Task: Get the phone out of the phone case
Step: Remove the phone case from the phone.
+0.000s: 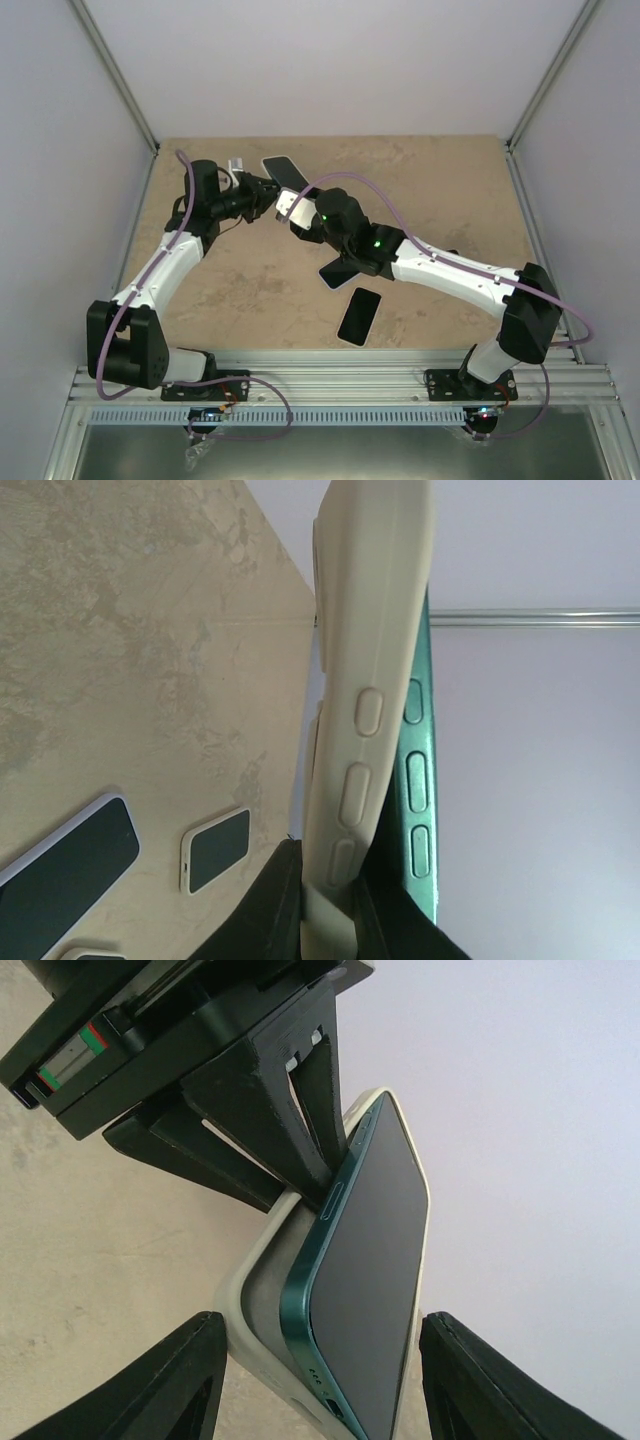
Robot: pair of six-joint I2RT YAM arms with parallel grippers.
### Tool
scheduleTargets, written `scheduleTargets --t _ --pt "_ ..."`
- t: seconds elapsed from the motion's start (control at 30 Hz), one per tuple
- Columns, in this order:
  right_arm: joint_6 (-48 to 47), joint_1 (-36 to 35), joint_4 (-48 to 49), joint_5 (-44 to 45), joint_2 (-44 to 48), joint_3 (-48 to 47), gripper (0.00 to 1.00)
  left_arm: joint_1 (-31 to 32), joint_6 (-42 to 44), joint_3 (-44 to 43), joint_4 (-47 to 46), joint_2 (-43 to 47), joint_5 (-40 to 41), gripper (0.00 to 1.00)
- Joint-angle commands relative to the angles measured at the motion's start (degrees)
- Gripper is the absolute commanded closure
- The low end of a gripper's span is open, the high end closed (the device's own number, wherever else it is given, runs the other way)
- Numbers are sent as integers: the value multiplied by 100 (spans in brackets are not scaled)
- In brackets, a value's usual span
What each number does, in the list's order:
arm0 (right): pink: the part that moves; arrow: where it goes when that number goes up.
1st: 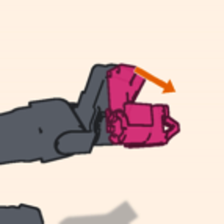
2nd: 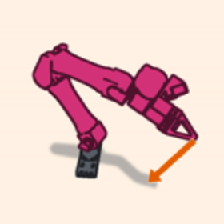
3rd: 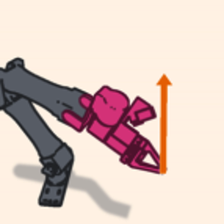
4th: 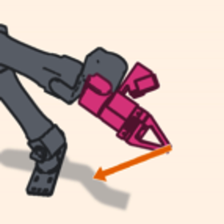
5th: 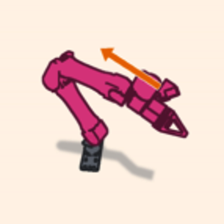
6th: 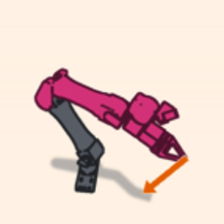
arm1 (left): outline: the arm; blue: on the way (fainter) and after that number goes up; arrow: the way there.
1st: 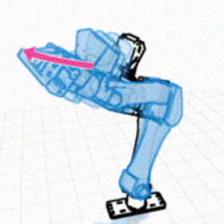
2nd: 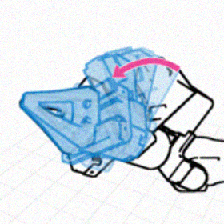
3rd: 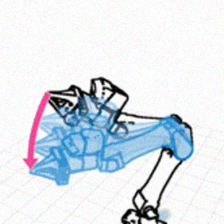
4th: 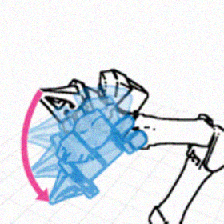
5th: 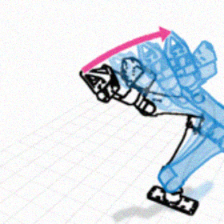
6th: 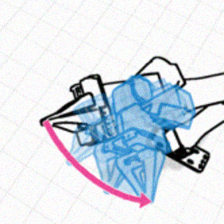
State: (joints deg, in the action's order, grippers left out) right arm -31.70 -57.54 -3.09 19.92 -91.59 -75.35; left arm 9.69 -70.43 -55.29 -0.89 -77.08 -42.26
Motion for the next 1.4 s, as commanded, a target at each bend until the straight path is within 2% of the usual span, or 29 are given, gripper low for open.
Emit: scheduleTargets --t 0.0,0.27,0.63,0.87,1.17,1.37 --pt "90 32 286 94 -30 -61 45 -3 -52 61 -360 184 -254 100" --pt "597 32 -430 -569 105 -513 44 -3 -13 62 -313 182 -212 100" --pt "244 32 -163 -73 -97 -336 48 -3 -88 88 -390 227 -287 100" --pt "-362 32 570 475 -94 14 52 -3 -169 91 -468 222 -346 100" --pt "-411 30 362 189 -160 170 52 -3 -225 74 -532 176 -404 100" --pt "-409 23 195 76 -186 190 47 -3 -218 64 -526 167 -399 100"
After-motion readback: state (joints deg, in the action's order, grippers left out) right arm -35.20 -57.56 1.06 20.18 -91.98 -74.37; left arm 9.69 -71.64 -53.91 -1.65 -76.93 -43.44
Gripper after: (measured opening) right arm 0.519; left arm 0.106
